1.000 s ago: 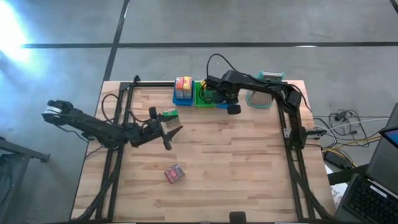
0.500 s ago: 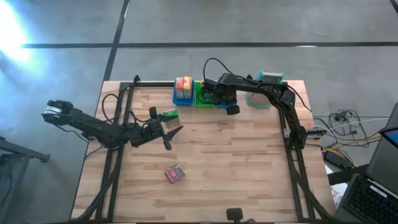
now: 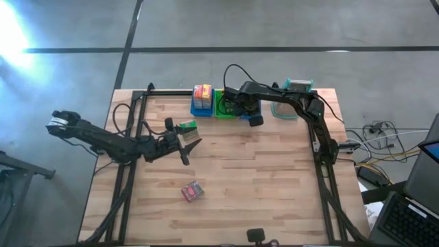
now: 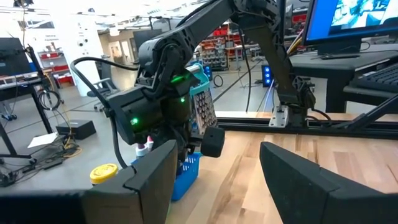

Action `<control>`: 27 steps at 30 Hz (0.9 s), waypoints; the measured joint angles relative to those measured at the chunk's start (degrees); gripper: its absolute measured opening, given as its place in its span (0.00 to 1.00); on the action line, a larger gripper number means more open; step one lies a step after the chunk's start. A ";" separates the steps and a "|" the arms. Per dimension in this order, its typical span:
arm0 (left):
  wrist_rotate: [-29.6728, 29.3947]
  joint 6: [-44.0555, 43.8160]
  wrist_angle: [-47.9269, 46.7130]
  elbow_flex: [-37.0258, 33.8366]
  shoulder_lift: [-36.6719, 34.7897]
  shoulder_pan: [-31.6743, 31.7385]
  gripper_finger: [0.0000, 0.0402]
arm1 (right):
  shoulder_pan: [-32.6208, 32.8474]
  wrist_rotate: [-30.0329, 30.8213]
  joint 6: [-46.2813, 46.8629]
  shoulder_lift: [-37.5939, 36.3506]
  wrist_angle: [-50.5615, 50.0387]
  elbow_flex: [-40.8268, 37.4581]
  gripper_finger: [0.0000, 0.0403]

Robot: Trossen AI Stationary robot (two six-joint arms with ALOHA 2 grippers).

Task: Pick & Place Kitchen Items
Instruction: Put the small purple food coloring bottle into the right blue bin

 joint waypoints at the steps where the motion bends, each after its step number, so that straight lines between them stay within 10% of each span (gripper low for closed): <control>1: 0.00 -0.27 0.01 0.00 0.00 0.00 0.59 | 0.00 0.00 -0.13 0.00 0.04 0.00 0.08; 27: 0.04 -0.81 0.04 0.00 0.00 0.02 0.59 | 0.00 -0.06 -0.71 0.00 -1.46 0.00 0.08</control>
